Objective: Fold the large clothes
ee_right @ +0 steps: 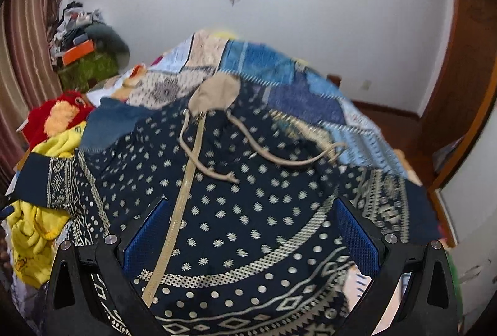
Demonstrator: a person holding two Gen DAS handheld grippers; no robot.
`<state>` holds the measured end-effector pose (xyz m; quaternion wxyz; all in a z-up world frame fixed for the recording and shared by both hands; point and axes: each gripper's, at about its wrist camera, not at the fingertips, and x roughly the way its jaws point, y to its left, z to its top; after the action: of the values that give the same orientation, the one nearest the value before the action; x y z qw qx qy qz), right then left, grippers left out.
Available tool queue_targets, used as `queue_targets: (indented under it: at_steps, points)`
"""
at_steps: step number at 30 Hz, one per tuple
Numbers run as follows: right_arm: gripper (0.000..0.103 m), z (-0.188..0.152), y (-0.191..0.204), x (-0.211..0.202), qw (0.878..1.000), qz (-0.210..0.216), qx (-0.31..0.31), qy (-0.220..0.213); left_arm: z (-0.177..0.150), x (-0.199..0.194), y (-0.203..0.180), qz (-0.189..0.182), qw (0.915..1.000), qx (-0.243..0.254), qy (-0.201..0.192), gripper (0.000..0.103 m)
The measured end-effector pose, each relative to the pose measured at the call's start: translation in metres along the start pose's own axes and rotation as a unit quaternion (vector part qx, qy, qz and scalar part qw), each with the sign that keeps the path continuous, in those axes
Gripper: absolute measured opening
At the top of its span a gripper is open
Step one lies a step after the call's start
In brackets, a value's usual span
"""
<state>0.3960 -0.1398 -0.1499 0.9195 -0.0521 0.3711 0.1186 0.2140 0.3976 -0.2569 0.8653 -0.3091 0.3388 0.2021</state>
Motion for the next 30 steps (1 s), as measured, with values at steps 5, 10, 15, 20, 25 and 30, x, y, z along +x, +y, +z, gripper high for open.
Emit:
queue_targets:
  at_steps: [5,10,15,20,25,30]
  points:
    - [0.103,-0.008,0.006,0.017,0.999,0.019,0.000,0.026,0.012,0.030,0.022,0.034,0.9989,-0.031,-0.005,0.071]
    - [0.103,-0.013,0.007,0.025,0.998,0.033,0.003,0.051,0.018,0.041,0.016,0.104,0.9940,0.010,-0.034,0.049]
    - [0.103,-0.008,0.003,0.018,0.996,0.056,0.024,0.058,0.018,0.034,-0.021,0.195,0.9723,0.110,-0.069,0.018]
    - [0.103,-0.007,-0.003,0.001,0.994,0.081,0.041,0.056,0.037,0.002,-0.060,0.186,0.9646,0.150,-0.111,0.007]
    - [0.103,-0.011,-0.016,-0.015,0.993,0.094,0.048,0.058,0.058,-0.035,-0.120,0.139,0.9599,0.189,-0.153,0.005]
    - [0.103,-0.017,-0.035,-0.030,0.993,0.093,0.043,0.057,0.055,-0.063,-0.204,0.076,0.9473,0.254,-0.180,0.004]
